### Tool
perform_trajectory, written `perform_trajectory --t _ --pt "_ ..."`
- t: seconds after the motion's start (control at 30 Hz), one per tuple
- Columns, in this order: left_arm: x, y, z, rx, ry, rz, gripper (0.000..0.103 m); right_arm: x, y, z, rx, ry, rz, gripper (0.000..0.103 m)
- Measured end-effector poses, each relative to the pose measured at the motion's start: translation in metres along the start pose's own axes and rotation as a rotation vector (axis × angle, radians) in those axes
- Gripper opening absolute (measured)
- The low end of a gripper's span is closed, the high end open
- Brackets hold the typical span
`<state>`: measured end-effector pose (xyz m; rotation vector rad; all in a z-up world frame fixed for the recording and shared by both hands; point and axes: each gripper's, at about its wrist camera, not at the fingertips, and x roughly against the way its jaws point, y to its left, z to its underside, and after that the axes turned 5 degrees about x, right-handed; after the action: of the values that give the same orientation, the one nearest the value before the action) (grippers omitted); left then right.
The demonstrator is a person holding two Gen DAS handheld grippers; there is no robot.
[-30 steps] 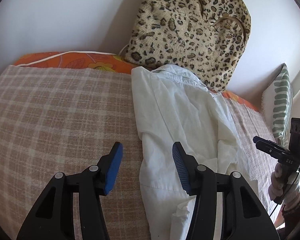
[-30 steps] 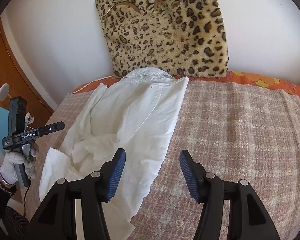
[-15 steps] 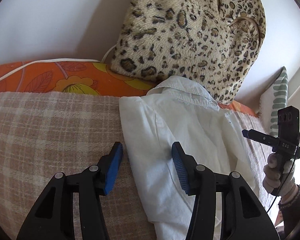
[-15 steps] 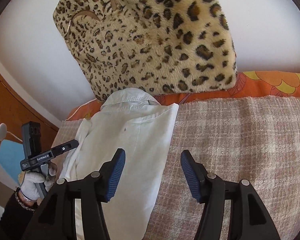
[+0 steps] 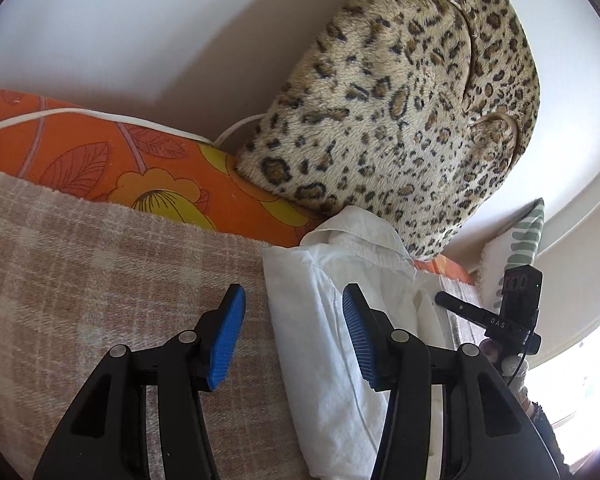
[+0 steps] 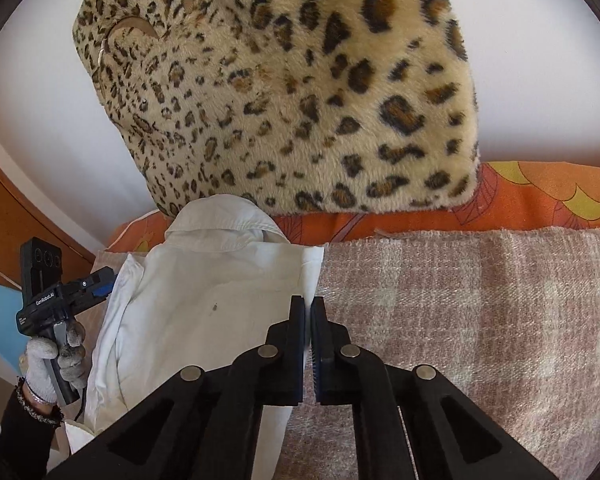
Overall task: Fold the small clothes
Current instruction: 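Move both grippers to the collar end of the folded white shirt, then grasp the collar end with both grippers and fold it over onto the hem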
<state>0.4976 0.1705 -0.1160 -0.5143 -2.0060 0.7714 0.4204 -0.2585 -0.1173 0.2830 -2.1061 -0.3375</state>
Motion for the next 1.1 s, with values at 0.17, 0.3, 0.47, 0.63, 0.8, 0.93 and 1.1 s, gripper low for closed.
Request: perform_trajectory --t 0.17,0.3,0.47,0.63,0.8,0.93,1.1 --pt "-0.013 -0.009 0.007 -0.089 0.023 -0.029 0.046 -0.001 -0.007 0.001 -0.012 -0.001 -0.004 0.000" --pt "-0.031 -0.011 0.003 -0.086 0.040 -0.033 0.016 -0.004 -0.009 0.001 -0.034 -0.004 -0.029 0.009" --pt "-0.043 -0.017 -0.003 -0.105 0.041 -0.042 0.009 -0.007 -0.012 -0.007 -0.075 0.018 -0.092 0.056" --pt "-0.043 -0.028 -0.002 -0.149 0.005 -0.070 0.003 -0.022 0.009 -0.018 -0.009 0.058 -0.067 0.005" --pt "-0.023 -0.036 -0.004 -0.159 -0.045 -0.061 0.002 -0.008 0.028 -0.025 0.074 0.011 -0.021 0.000" --pt "-0.006 -0.055 -0.001 -0.204 -0.083 -0.057 0.002 0.017 0.036 -0.029 0.105 -0.040 -0.029 0.000" --pt "0.020 -0.079 0.008 -0.240 -0.135 -0.036 0.002 0.053 0.053 -0.028 0.144 -0.095 -0.045 0.000"
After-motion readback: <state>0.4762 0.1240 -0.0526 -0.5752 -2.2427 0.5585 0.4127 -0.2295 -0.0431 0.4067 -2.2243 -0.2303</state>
